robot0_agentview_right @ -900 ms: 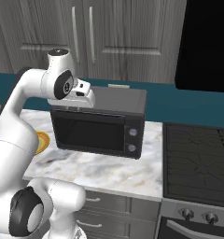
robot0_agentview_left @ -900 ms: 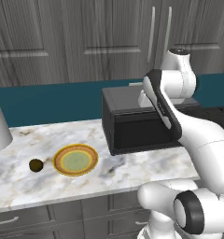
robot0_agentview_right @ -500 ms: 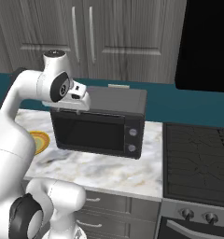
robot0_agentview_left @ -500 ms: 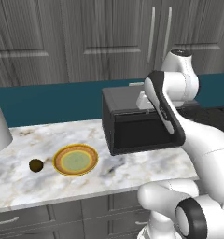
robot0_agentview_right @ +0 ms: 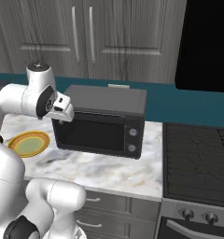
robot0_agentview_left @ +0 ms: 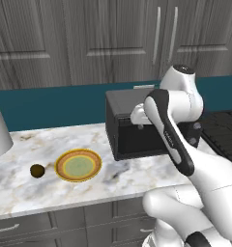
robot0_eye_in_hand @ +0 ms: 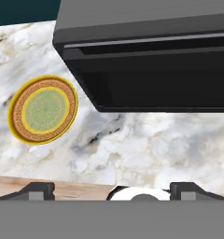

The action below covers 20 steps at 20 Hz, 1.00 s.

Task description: Pick the avocado and bread from the counter and place them on the plate. Then pick the jam from the cabinet and place it next to the plate. Lastly close the cabinet door.

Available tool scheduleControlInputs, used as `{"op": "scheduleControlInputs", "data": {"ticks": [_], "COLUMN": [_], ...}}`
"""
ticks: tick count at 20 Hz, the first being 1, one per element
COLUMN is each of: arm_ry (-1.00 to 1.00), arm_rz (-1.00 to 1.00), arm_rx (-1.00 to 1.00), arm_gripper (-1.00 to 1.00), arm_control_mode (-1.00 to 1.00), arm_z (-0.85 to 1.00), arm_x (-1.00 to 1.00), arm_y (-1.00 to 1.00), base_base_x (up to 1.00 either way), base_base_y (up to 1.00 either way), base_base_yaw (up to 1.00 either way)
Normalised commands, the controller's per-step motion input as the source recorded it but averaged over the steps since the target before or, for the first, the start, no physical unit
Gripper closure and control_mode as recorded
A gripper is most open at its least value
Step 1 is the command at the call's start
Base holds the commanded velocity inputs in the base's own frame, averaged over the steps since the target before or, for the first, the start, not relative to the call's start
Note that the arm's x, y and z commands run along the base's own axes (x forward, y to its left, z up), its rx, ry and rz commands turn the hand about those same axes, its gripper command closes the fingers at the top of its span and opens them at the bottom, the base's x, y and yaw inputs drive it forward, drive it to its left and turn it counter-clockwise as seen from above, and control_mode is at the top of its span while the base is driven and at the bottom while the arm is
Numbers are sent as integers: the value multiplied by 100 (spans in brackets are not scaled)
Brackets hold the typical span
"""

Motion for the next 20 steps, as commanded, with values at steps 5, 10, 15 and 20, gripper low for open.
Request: {"op": "scheduleControlInputs", "data": {"ticks": [5,10,15,20], "arm_ry": [-2,-2,0,0], "arm_rz": [0,0,-1,-2], "arm_rx": [4,3,1,0], "arm_gripper": [-100,-100,-100,-100], "arm_control_mode": [-100,-100,-100,-100], "arm_z": [-14,-12,-15,-18], "arm_x": [-11,-3,0,0], "arm_y": [71,77,85,92], "base_base_x": [0,0,0,0], "base_base_y": [0,0,0,0], "base_base_yaw": [0,0,0,0]}}
